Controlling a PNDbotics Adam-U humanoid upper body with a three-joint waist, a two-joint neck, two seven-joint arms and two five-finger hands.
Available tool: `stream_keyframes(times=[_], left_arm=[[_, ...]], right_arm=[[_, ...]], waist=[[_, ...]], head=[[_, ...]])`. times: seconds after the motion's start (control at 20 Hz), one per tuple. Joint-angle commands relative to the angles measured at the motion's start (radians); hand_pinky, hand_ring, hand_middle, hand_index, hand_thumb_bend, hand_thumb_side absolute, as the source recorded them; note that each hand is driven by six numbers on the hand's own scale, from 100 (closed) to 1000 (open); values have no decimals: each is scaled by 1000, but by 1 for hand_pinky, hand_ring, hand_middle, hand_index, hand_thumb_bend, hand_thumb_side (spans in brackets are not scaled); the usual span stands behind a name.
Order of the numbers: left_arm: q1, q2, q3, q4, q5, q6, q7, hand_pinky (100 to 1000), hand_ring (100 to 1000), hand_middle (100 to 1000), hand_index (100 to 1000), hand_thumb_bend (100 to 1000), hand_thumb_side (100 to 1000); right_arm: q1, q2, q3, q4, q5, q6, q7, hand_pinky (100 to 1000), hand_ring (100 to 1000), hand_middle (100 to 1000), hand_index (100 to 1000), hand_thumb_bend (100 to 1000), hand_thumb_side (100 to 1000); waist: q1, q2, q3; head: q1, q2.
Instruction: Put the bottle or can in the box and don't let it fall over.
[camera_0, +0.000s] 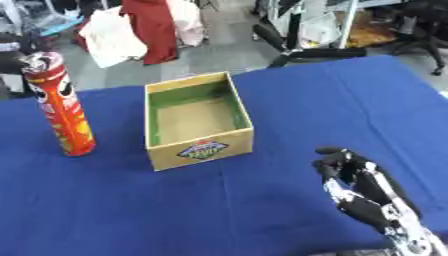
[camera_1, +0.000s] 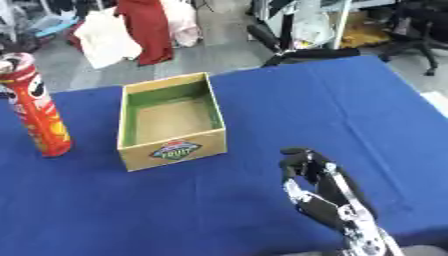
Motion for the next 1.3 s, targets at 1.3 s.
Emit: stream_keyframes(times=[1.3], left_arm=[[-2, -4, -21, 0, -38, -21, -4, 724, 864, 1000, 1000, 100, 733]], right_arm=[[-14, -2, -2, -10, 0, 0, 4, 759, 736, 770, 642, 100, 154]], waist=[[-4, -6, -3]], head=[[-1, -10]])
